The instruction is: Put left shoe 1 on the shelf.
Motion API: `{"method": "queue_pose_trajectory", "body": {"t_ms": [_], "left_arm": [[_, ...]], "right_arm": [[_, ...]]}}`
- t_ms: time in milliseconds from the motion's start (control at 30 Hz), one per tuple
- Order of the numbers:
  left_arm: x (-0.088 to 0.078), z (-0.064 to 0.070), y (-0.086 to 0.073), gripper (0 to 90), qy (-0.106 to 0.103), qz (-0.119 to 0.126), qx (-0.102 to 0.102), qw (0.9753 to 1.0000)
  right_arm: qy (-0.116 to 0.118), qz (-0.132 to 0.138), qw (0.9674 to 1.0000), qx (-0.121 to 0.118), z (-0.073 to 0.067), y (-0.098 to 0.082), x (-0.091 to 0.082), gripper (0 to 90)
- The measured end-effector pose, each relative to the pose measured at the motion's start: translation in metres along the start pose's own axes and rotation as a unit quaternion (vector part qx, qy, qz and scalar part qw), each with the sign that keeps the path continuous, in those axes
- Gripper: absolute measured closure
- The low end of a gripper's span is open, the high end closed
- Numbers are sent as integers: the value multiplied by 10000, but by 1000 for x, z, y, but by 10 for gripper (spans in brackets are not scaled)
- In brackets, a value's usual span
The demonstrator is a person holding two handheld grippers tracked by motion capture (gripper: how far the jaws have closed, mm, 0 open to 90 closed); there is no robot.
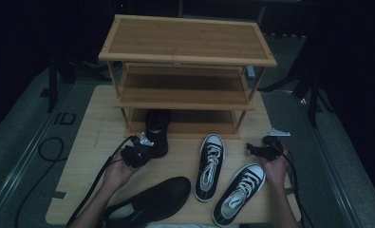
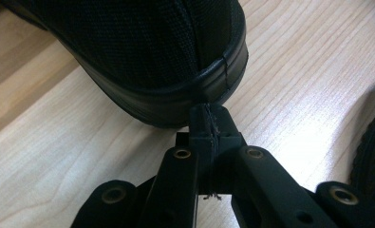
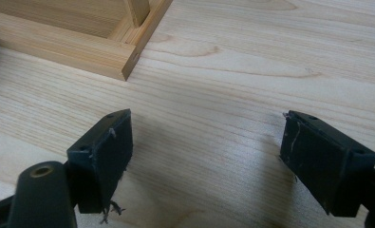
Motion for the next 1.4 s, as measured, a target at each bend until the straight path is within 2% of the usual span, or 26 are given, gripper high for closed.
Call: {"method": "queue_pose_trajectory", "body": {"t_ms": [33, 100, 133, 200, 233, 400, 500, 533, 633, 700, 767, 833, 1000, 1233, 1400], "left_arm": [[-1, -4, 1, 899, 145, -10, -25, 9999], [-1, -7, 3, 899, 215, 38, -141, 9997], [-1, -11, 4, 899, 342, 47, -230, 9991], [-1, -9, 5, 899, 266, 43, -293, 9992], [-2, -5, 5, 898, 219, 60, -160, 9996], [5, 13, 4, 895, 13, -21, 179, 9998], [11, 17, 2, 894, -59, -120, 246, 9996], [15, 20, 1, 894, -103, -209, 338, 9992], [22, 21, 0, 894, -63, -281, 387, 9988], [23, 17, 1, 894, 29, -269, 316, 9991], [23, 14, 2, 899, -55, -267, 223, 9994], [23, 12, 2, 898, 45, -286, 210, 9994], [24, 2, 4, 898, 82, -284, -4, 9996], [31, -10, 15, 898, 186, -295, -92, 9994], [36, -20, 19, 898, 291, -263, -284, 9988]], "right_arm": [[0, 1, 10000, 1, 0, 0, 0, 177], [0, 1, 10000, 1, 0, 0, 0, 177], [-1, 0, 10000, 3, 0, 0, 0, 177], [-2, 1, 10000, -1, 0, 0, 0, 177], [-2, 0, 10000, 1, 0, 0, 0, 177], [0, 0, 10000, 0, 0, 0, 0, 177], [0, 1, 10000, -1, 0, 0, 0, 177], [-1, 1, 10000, 0, 0, 0, 0, 177], [0, 0, 10000, -1, 0, 0, 0, 177], [0, 1, 10000, -1, 0, 0, 0, 177], [1, 1, 10000, 1, 0, 0, 0, 177], [1, 1, 10000, 0, 0, 0, 0, 177], [0, 1, 10000, -1, 0, 0, 0, 177], [0, 0, 10000, 0, 0, 0, 0, 177], [1, 1, 10000, 0, 0, 0, 0, 177]]}}
Point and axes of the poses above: each handheld gripper's, and its own axes: x roughly forward along the jaws, y roughly out of its top, z roughly to its right, the point moved 9 cm from there along x, roughly forward along the jaws, and after that the axes turned 3 degrees about -z, right-handed, at the moved point
